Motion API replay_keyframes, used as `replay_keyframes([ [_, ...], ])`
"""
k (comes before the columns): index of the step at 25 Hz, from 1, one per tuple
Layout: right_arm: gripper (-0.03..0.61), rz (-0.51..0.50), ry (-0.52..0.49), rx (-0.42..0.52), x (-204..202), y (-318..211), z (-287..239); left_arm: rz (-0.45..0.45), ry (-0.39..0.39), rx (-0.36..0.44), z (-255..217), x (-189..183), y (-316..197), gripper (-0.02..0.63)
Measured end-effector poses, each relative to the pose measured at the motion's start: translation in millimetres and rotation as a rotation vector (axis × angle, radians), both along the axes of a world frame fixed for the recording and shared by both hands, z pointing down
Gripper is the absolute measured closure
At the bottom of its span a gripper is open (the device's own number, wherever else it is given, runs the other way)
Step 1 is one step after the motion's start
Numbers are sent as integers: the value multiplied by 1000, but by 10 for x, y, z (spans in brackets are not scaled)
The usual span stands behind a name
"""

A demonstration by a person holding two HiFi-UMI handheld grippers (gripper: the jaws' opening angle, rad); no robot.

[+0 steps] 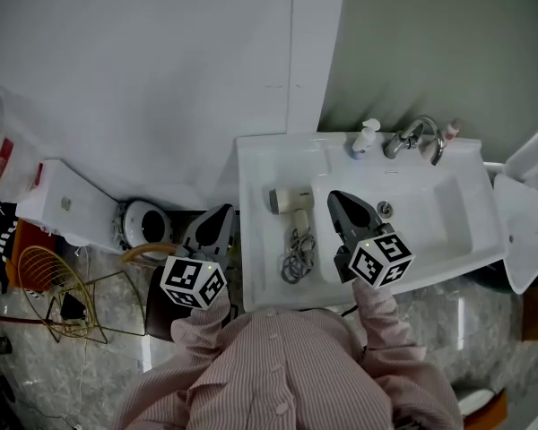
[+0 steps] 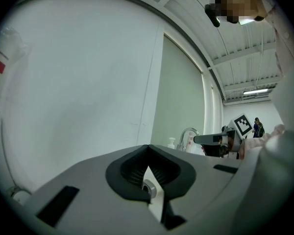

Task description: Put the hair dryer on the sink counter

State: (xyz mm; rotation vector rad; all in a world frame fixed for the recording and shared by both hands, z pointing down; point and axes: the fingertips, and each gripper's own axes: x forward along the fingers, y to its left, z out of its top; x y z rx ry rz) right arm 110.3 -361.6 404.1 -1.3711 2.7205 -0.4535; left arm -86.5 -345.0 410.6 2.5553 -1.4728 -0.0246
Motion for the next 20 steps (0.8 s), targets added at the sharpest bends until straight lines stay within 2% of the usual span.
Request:
replay_keyframes([
  [9,574,5,-28,-5,15,40,19,12,-15,-20,73,33,39,612],
  [20,574,15,-3,4,21,68,48,-2,-17,-30,100,-21,88,612],
])
